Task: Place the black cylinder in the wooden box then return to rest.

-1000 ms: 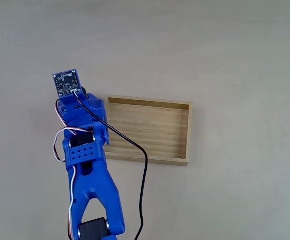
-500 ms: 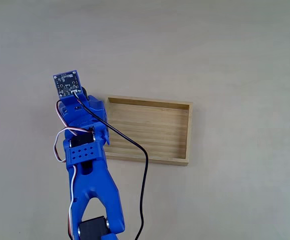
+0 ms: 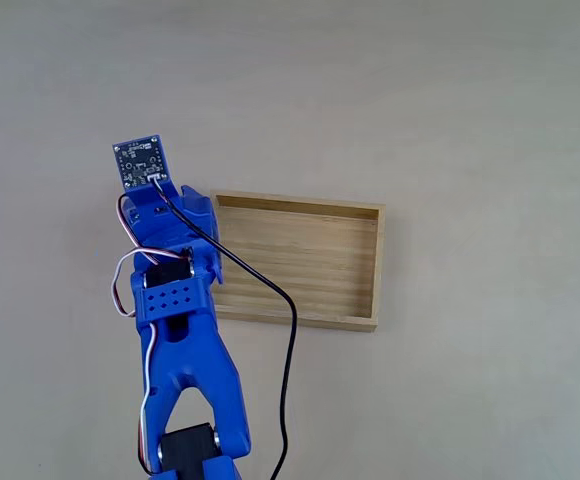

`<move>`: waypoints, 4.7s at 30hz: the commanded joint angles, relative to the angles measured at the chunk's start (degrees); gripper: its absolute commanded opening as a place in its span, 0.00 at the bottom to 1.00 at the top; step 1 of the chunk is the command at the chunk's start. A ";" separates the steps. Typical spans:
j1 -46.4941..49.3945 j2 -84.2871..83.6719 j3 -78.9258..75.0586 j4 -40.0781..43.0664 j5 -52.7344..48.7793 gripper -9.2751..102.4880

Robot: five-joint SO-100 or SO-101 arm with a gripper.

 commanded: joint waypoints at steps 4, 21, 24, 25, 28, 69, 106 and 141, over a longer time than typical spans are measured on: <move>0.18 -0.70 -8.09 -2.11 0.70 0.37; -0.70 1.93 -11.16 -2.11 0.97 0.34; -0.97 1.93 -11.25 -2.11 0.97 0.32; -1.05 1.93 -11.25 -2.11 0.97 0.31; -1.14 1.93 -11.25 -2.11 0.97 0.30; -0.26 -13.27 -9.76 2.29 1.05 0.25; 17.49 -52.73 37.88 -1.67 3.25 0.25; 20.13 -37.44 36.12 -8.09 2.11 0.25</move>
